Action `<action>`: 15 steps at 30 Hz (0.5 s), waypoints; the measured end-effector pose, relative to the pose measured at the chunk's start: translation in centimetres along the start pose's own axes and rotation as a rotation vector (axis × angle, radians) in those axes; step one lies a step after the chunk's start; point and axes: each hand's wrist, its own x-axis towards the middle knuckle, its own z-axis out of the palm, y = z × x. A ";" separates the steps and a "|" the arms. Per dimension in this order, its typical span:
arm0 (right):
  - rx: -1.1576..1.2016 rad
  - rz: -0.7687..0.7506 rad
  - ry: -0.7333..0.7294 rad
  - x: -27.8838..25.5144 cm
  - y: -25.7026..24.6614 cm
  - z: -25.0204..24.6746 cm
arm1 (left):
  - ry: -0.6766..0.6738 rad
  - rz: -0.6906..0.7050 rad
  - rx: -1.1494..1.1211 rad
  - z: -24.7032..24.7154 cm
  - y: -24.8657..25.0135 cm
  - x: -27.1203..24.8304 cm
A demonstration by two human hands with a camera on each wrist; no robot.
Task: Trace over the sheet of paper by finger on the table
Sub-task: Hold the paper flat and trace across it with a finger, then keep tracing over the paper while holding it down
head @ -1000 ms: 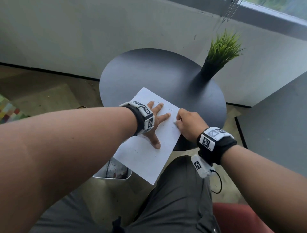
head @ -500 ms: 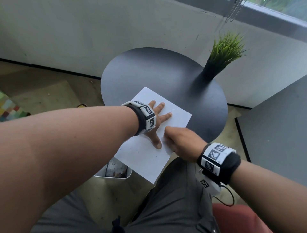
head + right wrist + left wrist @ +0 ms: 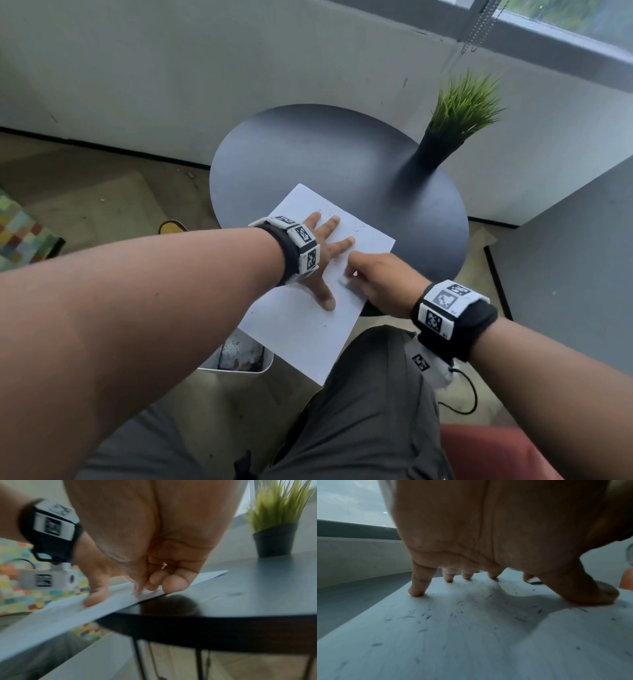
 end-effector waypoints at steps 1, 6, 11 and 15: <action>-0.006 0.081 0.020 0.3 1.0 -0.5 | 0.008 -0.002 -0.004 0.2 -0.1 -0.1; 0.153 0.438 0.202 -0.1 6.0 -2.0 | 0.113 -0.020 -0.061 1.5 -0.8 -2.1; 0.145 0.512 0.343 -2.2 5.3 -1.5 | 0.283 -0.248 -0.278 3.3 -5.1 -4.6; 0.182 0.361 0.089 -3.5 -0.9 1.1 | 0.346 -0.379 -0.448 5.1 -7.3 -7.2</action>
